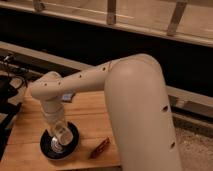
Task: Place the bottle in the ceramic bowl
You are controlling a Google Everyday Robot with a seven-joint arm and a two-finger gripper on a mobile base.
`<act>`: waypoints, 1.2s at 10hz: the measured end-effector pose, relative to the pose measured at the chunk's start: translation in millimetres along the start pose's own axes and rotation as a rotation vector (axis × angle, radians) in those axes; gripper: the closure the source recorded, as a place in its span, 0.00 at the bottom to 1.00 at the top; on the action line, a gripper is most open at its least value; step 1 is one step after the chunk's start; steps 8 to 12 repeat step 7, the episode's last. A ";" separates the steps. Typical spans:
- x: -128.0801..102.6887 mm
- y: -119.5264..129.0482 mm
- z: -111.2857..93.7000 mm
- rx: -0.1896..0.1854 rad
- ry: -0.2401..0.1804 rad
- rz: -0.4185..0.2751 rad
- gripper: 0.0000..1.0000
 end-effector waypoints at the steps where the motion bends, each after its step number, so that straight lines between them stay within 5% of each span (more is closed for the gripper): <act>1: -1.7 0.9 -1.2 -0.001 -0.003 -0.001 0.39; 12: -7.0 1.7 -5.6 0.005 -0.001 -0.014 0.39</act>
